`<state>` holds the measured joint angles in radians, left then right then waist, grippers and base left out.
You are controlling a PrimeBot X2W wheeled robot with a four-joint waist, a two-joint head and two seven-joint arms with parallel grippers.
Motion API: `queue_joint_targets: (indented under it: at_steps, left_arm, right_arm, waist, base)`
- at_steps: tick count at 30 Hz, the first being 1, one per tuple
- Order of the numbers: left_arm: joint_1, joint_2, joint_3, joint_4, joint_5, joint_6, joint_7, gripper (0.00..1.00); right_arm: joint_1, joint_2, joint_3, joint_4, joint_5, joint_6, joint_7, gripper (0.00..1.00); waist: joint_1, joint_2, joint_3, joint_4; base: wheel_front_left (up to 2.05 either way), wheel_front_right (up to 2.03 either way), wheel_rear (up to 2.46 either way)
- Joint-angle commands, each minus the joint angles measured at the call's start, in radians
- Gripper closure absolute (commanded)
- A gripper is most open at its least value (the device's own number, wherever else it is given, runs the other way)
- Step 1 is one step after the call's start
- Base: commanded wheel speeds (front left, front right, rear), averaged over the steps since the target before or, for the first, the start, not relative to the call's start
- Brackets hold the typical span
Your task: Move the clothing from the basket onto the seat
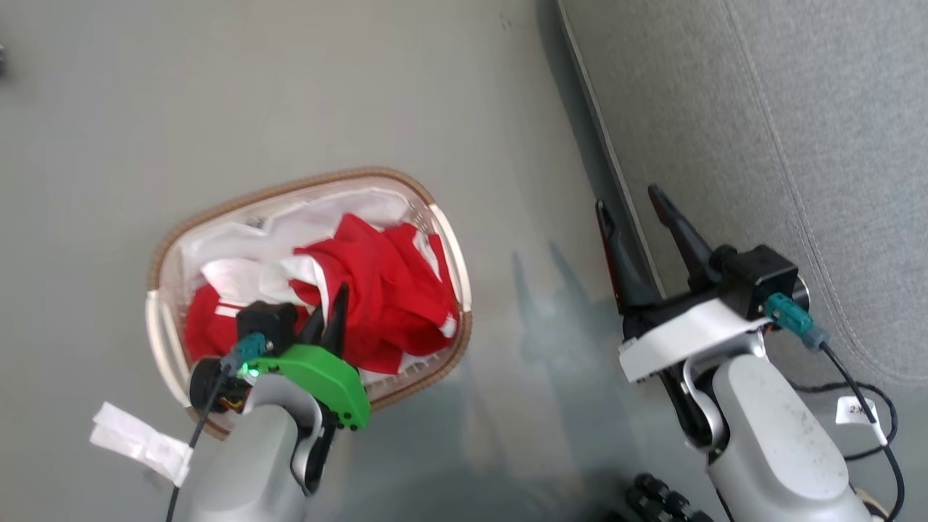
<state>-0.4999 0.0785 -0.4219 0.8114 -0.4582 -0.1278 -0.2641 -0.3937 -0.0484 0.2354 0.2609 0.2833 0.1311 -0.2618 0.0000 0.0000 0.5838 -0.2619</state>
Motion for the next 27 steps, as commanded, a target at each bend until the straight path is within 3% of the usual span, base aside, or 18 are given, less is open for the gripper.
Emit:
queue_joint_targets:
  at_steps: [1,14,27]
  left_arm:
    - [0.034,-0.003,-0.001,-0.017,-0.009,-0.004,-0.001,1.0]
    - [0.178,0.009,0.022,-0.262,0.094,-0.004,-0.001,1.0]
    - [0.136,0.033,-0.009,-0.513,0.125,-0.004,-0.001,1.0]
  right_arm:
    - [0.03,-0.005,-0.005,0.009,-0.009,-0.001,-0.005,0.0]
    - [0.165,-0.005,-0.032,0.047,-0.034,-0.001,-0.005,0.0]
    - [0.252,-0.005,-0.045,0.063,-0.058,-0.001,-0.005,0.0]
  waist:
    - [0.0,0.0,-0.139,0.097]
    - [0.0,0.0,-0.317,0.191]
    - [0.0,0.0,-0.434,0.244]
  base:
    - [0.0,0.0,0.0]
    - [0.0,0.0,0.0]
    - [0.0,0.0,0.0]
